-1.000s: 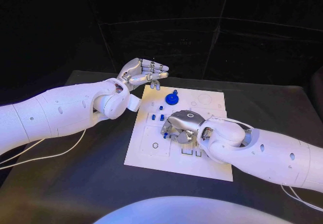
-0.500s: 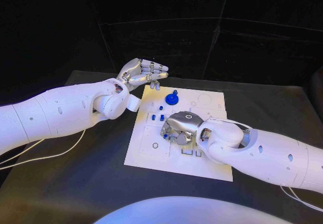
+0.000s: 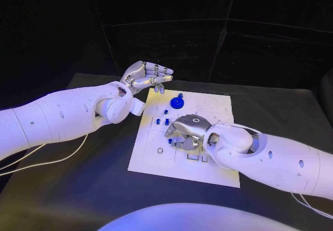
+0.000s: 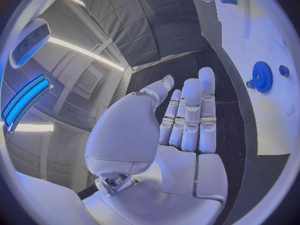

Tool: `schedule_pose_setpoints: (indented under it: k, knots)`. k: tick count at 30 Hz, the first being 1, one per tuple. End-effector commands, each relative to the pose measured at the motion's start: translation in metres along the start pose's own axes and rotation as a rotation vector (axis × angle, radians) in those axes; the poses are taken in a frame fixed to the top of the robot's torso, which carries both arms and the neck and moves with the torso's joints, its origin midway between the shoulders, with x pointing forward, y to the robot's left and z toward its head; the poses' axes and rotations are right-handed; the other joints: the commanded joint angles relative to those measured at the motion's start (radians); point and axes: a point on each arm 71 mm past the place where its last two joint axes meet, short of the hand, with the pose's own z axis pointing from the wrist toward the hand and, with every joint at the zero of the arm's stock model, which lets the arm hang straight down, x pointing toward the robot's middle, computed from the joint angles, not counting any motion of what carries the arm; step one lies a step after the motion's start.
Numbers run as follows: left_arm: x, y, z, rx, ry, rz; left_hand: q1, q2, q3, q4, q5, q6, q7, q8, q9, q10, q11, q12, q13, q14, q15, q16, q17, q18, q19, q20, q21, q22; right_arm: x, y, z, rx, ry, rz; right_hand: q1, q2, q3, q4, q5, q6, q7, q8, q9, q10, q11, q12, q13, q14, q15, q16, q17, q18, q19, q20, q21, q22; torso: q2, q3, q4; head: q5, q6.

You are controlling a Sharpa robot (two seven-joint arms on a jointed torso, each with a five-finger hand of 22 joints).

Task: Assemble the parts on the task board

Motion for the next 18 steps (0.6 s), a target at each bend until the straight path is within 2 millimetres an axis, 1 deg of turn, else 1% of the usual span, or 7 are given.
schedule_pose_setpoints:
  k: [1, 5, 7, 12, 15, 16, 18]
  knots:
    - [0.0, -0.001, 0.0, 0.0, 0.008, -0.009, -0.006, 0.004, -0.007, 0.0, -0.003, -0.006, 0.001, -0.002, 0.0, -0.004, 0.0, 0.004, 0.0, -0.003, 0.004, 0.0, -0.001, 0.006, -0.001, 0.007, -0.005, -0.001, -0.007, 0.001, -0.004, -0.009, -0.081, 0.016, -0.012, 0.004, -0.012, -0.002, 0.006, -0.007, 0.0, 0.0, 0.002, -0.004, -0.001, 0.011, 0.002, -0.001, 0.0, -0.001, -0.002, 0.016, -0.001, 0.0, -0.003, -0.001, 0.0, 0.0003, -0.0003, -0.003, 0.003]
    - [-0.001, 0.0, 0.0, -0.001, 0.006, -0.008, -0.006, 0.004, -0.007, 0.0, -0.003, -0.006, 0.001, -0.002, 0.0, -0.004, 0.0, 0.004, 0.0, -0.003, 0.004, 0.0, -0.001, 0.006, -0.001, 0.007, -0.005, -0.001, -0.012, -0.001, -0.016, -0.005, -0.112, 0.038, -0.01, 0.016, -0.029, -0.006, 0.012, 0.001, 0.0, 0.004, 0.004, 0.011, -0.003, 0.036, 0.005, 0.008, -0.002, 0.01, 0.006, 0.013, 0.014, -0.001, 0.003, 0.011, 0.0, -0.0001, -0.0011, -0.005, 0.004]
    - [-0.001, 0.0, 0.0, -0.002, 0.005, -0.008, -0.006, 0.004, -0.007, 0.0, -0.003, -0.006, 0.001, -0.002, 0.0, -0.004, 0.0, 0.004, 0.0, -0.003, 0.004, 0.0, -0.001, 0.006, -0.001, 0.007, -0.005, -0.001, -0.014, -0.004, -0.023, 0.005, -0.119, 0.047, -0.009, 0.022, -0.034, -0.006, 0.017, 0.01, -0.005, 0.007, 0.005, 0.03, -0.008, 0.052, 0.007, 0.018, -0.006, 0.027, 0.024, 0.01, 0.03, -0.004, 0.016, 0.032, -0.001, -0.0004, -0.0009, -0.007, 0.005]
    - [-0.002, 0.0, -0.001, -0.003, 0.004, -0.007, -0.006, 0.004, -0.007, 0.0, -0.003, -0.006, 0.001, -0.002, 0.0, -0.004, 0.0, 0.004, 0.0, -0.003, 0.004, 0.0, -0.001, 0.006, -0.001, 0.007, -0.005, -0.001, -0.026, -0.02, -0.044, 0.065, -0.133, 0.066, -0.01, 0.032, -0.039, -0.005, 0.028, 0.037, -0.011, 0.013, 0.007, 0.065, -0.016, 0.079, 0.007, 0.041, -0.013, 0.069, 0.068, -0.001, 0.07, -0.011, 0.051, 0.087, -0.002, -0.0008, -0.0013, -0.017, 0.01]
    - [-0.003, 0.0, -0.001, -0.003, 0.003, -0.007, -0.006, 0.004, -0.007, 0.0, -0.003, -0.006, 0.001, -0.002, 0.0, -0.004, 0.0, 0.004, 0.0, -0.003, 0.004, 0.0, -0.001, 0.006, -0.001, 0.007, -0.005, -0.001, -0.038, -0.038, -0.058, 0.127, -0.127, 0.061, -0.016, 0.027, -0.047, -0.003, 0.028, 0.041, -0.012, 0.012, 0.006, 0.067, -0.017, 0.081, 0.005, 0.043, -0.014, 0.073, 0.07, -0.002, 0.076, -0.013, 0.055, 0.093, -0.001, -0.0007, -0.002, -0.026, 0.015]
    - [-0.003, 0.0, -0.001, -0.003, 0.002, -0.007, -0.006, 0.004, -0.007, 0.0, -0.003, -0.006, 0.001, -0.002, 0.0, -0.004, 0.0, 0.004, 0.0, -0.003, 0.004, 0.0, -0.001, 0.006, -0.001, 0.007, -0.005, -0.001, -0.041, -0.043, -0.061, 0.145, -0.125, 0.056, -0.018, 0.024, -0.05, -0.002, 0.028, 0.041, -0.012, 0.011, 0.006, 0.066, -0.017, 0.081, 0.004, 0.043, -0.014, 0.072, 0.069, -0.002, 0.076, -0.013, 0.055, 0.092, 0.0, -0.0009, -0.0006, -0.032, 0.017]
    - [-0.003, 0.0, -0.001, -0.004, 0.002, -0.007, -0.006, 0.004, -0.007, 0.0, -0.003, -0.006, 0.001, -0.002, 0.0, -0.004, 0.0, 0.004, 0.0, -0.003, 0.004, 0.0, -0.001, 0.006, -0.001, 0.007, -0.005, -0.001, -0.045, -0.05, -0.066, 0.173, -0.119, 0.046, -0.024, 0.017, -0.062, -0.001, 0.03, 0.036, -0.016, 0.006, 0.004, 0.052, -0.018, 0.076, 0.0, 0.04, -0.015, 0.065, 0.058, -0.001, 0.072, -0.013, 0.05, 0.084, 0.0, -0.0004, -0.0011, -0.036, 0.02]
